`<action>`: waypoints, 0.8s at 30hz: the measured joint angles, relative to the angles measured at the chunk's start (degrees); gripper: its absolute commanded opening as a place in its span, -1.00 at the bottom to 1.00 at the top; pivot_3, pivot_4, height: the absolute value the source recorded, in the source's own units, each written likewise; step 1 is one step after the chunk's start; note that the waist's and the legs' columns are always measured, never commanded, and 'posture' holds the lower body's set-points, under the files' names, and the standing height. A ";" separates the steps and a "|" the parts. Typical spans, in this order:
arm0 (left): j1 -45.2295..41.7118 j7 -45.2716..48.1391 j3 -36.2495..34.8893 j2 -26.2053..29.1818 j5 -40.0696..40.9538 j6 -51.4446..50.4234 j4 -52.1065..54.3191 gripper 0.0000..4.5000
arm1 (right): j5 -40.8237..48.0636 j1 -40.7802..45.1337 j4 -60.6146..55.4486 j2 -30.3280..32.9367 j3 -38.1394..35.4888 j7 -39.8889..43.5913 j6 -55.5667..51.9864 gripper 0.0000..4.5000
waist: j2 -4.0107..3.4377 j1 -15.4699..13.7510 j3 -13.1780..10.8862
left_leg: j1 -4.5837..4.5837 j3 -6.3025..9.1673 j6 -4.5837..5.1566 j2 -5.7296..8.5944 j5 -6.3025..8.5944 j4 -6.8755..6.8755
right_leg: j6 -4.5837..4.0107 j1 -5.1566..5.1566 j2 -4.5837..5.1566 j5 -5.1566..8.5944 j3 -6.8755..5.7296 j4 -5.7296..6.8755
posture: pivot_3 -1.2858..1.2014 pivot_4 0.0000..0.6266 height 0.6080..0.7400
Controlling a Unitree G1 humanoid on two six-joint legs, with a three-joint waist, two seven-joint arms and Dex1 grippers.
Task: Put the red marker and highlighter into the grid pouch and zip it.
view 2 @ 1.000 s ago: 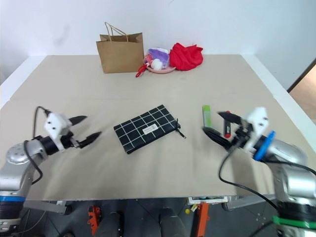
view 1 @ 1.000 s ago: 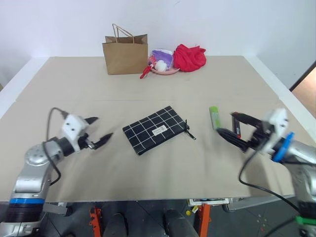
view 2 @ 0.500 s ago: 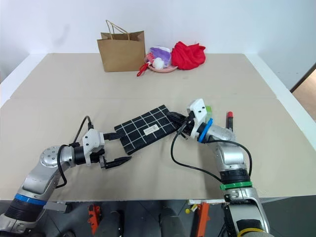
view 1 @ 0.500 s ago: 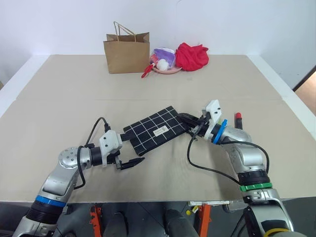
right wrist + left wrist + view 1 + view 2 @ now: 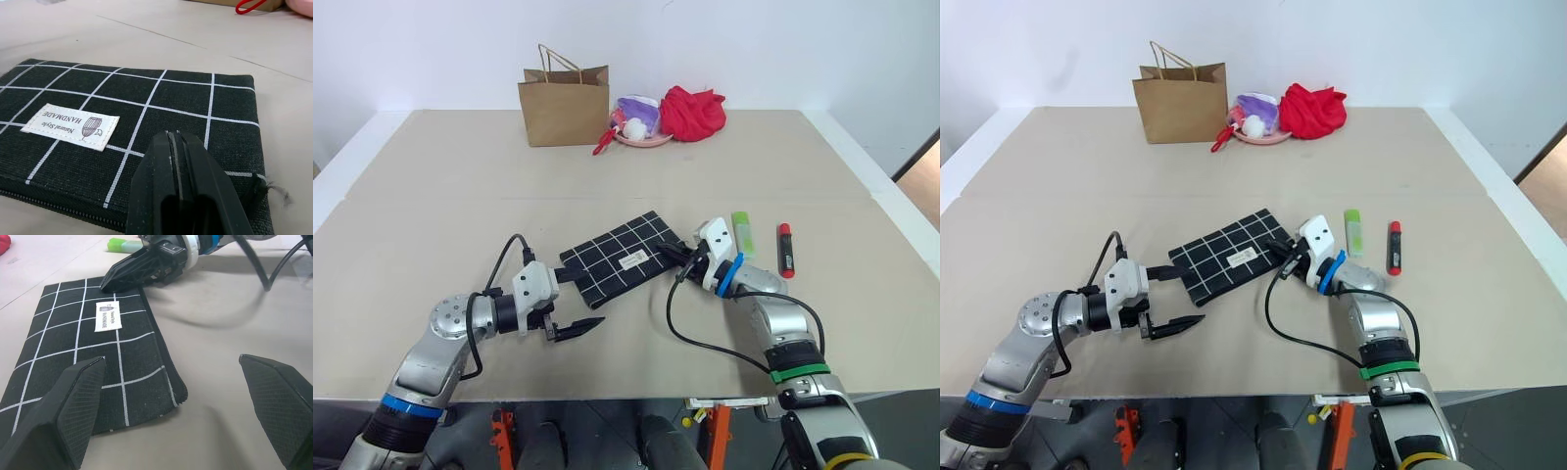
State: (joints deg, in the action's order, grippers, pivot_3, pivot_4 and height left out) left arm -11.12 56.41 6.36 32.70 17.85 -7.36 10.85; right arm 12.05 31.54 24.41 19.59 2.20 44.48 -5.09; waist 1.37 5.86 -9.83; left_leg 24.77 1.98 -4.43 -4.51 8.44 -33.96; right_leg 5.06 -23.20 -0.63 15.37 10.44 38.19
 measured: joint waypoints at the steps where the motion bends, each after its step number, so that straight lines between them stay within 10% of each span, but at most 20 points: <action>1: 0.07 -0.01 -0.18 0.06 -0.11 0.37 -0.16 1.00 | -0.01 -0.09 -0.13 -0.07 0.00 -0.12 -0.05 -0.98 | 0.00 0.00 0.00 | 0.00 0.00 0.00 0.00 0.00 0.00 | 0.00 0.00 0.00 0.00 0.00 0.00 | 0.03 -0.52 1.00; 24: -12.99 1.48 5.59 -0.87 -16.43 40.33 -29.60 1.00 | -0.63 -2.05 -3.63 -0.88 0.00 -2.42 -1.96 -0.98 | -0.07 -0.04 0.04 | -0.04 -0.01 0.07 0.00 -0.05 -0.01 | 0.03 0.04 0.00 -0.07 0.00 0.01 | 0.03 -0.52 1.00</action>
State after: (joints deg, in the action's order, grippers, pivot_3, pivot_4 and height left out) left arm -24.10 57.89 11.95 31.83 1.43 32.96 -18.75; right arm 11.42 29.49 20.78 18.71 2.20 42.06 -7.06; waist 1.30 5.83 -9.79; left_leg 24.73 1.97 -4.36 -4.51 8.39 -33.97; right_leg 5.10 -23.16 -0.64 15.29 10.44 38.20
